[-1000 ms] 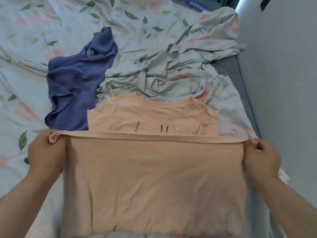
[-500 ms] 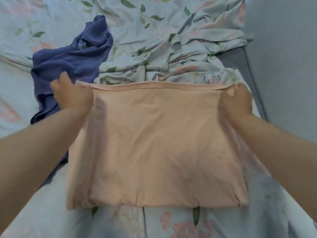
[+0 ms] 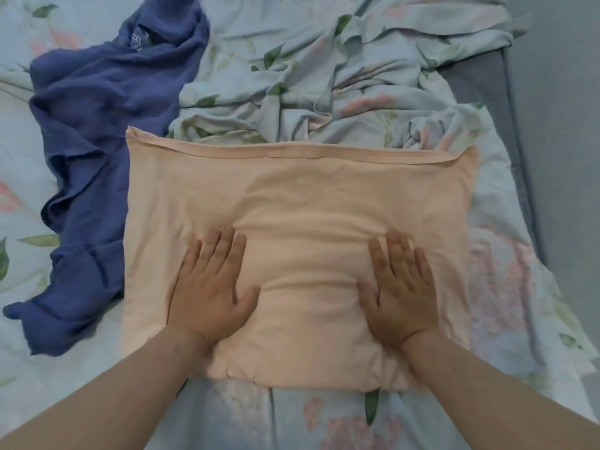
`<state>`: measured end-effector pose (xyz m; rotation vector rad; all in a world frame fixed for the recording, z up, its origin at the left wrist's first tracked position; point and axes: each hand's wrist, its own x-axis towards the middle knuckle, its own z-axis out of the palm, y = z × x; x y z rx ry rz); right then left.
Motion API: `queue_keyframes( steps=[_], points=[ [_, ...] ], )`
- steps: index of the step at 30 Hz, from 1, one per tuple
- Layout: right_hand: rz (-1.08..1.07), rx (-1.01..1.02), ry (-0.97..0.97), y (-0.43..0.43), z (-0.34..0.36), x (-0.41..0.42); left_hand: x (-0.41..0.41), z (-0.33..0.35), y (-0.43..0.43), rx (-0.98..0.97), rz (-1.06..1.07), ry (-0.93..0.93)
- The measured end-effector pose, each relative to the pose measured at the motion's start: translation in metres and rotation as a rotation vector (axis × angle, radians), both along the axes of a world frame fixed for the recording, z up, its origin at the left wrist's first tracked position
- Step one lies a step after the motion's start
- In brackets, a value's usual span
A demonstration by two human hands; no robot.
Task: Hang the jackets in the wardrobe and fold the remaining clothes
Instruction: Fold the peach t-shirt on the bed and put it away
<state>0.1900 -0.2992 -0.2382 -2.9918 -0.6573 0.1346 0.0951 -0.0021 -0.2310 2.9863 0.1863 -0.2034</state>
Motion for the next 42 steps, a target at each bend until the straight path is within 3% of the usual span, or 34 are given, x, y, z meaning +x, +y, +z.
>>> queue_keyframes(
  steps=[15, 18, 20, 22, 24, 26, 28, 31, 35, 37, 42],
  points=[
    [-0.014, 0.063, 0.015, 0.007, 0.015, 0.002, 0.004, 0.011, 0.0, -0.023, 0.008, 0.017],
    [-0.038, 0.17, 0.064, 0.004, 0.026, -0.009, -0.002, 0.025, -0.001, -0.099, 0.03, 0.01],
    [-0.079, 0.287, 0.086, -0.004, 0.034, -0.026, -0.019, 0.037, 0.002, -0.159, 0.055, -0.097],
    [-0.146, 0.362, 0.077, -0.021, 0.043, -0.055, -0.047, 0.045, 0.008, -0.152, 0.173, -0.263],
    [-0.234, 0.374, 0.033, -0.045, 0.048, -0.087, -0.083, 0.046, 0.014, -0.162, 0.463, -0.314],
    [-0.426, 0.408, 0.04, -0.068, 0.053, -0.111, -0.116, 0.045, 0.017, -0.293, 0.809, -0.291],
    [-0.68, 0.516, 0.172, -0.085, 0.058, -0.126, -0.145, 0.043, 0.015, -0.546, 1.027, -0.193],
    [-0.815, 0.707, 0.374, -0.098, 0.064, -0.137, -0.163, 0.041, 0.02, -0.863, 1.001, -0.068],
    [-0.932, 0.971, 0.547, -0.103, 0.066, -0.128, -0.15, 0.052, 0.026, -1.316, 1.134, 0.043],
    [-1.015, 1.143, 0.642, -0.101, 0.065, -0.122, -0.143, 0.058, 0.025, -1.468, 1.15, 0.081],
    [-1.114, 1.315, 0.872, -0.093, 0.07, -0.112, -0.138, 0.072, 0.033, -1.778, 1.159, 0.04]
  ],
)
